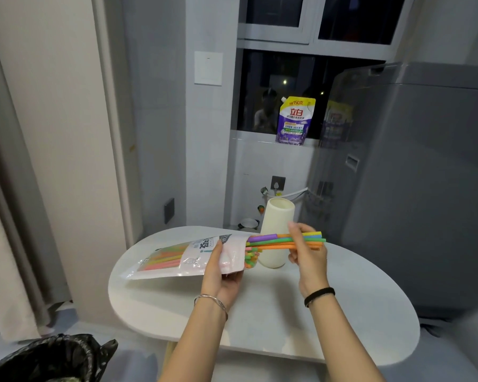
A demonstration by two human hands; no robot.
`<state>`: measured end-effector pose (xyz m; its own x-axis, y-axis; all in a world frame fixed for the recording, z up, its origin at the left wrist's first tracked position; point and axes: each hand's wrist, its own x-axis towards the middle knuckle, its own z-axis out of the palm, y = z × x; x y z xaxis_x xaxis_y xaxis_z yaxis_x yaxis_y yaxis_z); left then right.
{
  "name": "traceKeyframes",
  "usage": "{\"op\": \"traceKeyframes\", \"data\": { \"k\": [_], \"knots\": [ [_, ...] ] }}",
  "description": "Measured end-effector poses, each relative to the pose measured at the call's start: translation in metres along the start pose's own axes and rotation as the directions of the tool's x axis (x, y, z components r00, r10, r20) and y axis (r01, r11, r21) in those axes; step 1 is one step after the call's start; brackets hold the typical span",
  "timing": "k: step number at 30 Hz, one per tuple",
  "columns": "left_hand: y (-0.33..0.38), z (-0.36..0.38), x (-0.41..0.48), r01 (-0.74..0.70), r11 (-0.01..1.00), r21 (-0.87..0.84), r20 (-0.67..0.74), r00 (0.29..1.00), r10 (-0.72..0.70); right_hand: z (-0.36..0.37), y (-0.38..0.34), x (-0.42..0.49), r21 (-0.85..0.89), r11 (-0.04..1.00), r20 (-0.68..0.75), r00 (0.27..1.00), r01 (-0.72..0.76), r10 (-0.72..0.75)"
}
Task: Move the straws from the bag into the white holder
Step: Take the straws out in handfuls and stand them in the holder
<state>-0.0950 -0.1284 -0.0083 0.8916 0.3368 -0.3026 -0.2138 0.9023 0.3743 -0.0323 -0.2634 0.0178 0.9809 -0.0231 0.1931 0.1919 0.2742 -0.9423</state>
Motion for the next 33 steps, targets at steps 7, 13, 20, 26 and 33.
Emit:
{"op": "traceKeyframes", "data": {
  "k": [7, 13, 20, 26, 33],
  "knots": [
    [0.001, 0.003, -0.001, 0.014, 0.999, -0.048, -0.023, 1.0, -0.015, 0.003, -0.006, 0.001, 0.02, 1.0, -0.101, 0.995, 0.008, -0.006],
    [-0.003, 0.012, -0.005, 0.008, 0.998, -0.055, 0.006, 1.0, -0.008, 0.013, -0.004, -0.001, -0.143, 0.989, 0.078, 0.997, 0.031, -0.02],
    [0.006, 0.021, 0.0, 0.034, 0.994, -0.102, -0.014, 0.999, -0.036, 0.013, -0.016, 0.016, -0.034, 0.997, -0.072, 0.995, 0.068, -0.07],
    [0.002, 0.043, 0.004, 0.086, 0.991, -0.106, 0.014, 0.996, -0.085, 0.026, -0.022, 0.027, -0.151, 0.988, -0.008, 1.0, -0.031, 0.03],
    [0.009, 0.054, 0.025, 0.056, 0.995, -0.08, -0.015, 0.998, -0.057, 0.012, -0.055, 0.05, -0.168, 0.979, -0.1, 0.986, 0.114, -0.132]
  ]
}}
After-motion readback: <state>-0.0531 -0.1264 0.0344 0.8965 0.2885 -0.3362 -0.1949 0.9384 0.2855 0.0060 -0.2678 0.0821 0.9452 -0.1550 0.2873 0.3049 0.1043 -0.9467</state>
